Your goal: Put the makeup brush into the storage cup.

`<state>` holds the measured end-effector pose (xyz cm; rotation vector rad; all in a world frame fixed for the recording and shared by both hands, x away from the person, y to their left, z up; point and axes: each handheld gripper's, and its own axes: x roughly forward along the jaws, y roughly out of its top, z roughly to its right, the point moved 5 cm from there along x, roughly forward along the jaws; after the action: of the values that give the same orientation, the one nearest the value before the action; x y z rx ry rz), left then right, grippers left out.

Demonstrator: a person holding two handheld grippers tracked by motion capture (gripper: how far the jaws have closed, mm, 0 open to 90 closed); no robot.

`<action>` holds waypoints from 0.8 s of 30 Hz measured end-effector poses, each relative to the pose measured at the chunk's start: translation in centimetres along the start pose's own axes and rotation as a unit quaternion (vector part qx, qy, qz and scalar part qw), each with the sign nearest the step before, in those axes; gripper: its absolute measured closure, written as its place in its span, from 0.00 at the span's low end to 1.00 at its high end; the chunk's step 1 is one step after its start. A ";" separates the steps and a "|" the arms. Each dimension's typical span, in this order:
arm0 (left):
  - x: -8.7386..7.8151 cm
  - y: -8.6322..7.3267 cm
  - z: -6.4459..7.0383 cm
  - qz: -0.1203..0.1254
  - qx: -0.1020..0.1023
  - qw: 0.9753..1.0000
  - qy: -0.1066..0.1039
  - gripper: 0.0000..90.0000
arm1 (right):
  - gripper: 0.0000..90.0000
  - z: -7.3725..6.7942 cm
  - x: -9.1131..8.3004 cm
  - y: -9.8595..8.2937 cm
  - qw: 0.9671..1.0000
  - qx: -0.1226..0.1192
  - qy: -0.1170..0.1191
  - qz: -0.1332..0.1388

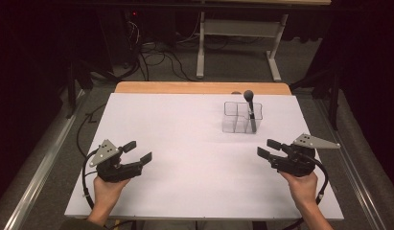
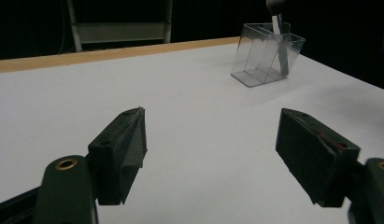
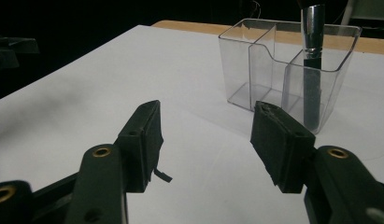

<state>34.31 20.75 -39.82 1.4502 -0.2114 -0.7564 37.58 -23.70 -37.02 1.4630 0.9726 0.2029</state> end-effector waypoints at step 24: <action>0.0 0.0 0.1 0.001 0.000 1.000 -0.001 0.28 | 0.42 -0.3 1.3 -1.7 1.000 -0.009 -0.015 -0.003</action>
<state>34.27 20.71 -39.79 1.4492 -0.2148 -0.7553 37.44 -22.95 -39.03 1.4422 0.9499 0.1844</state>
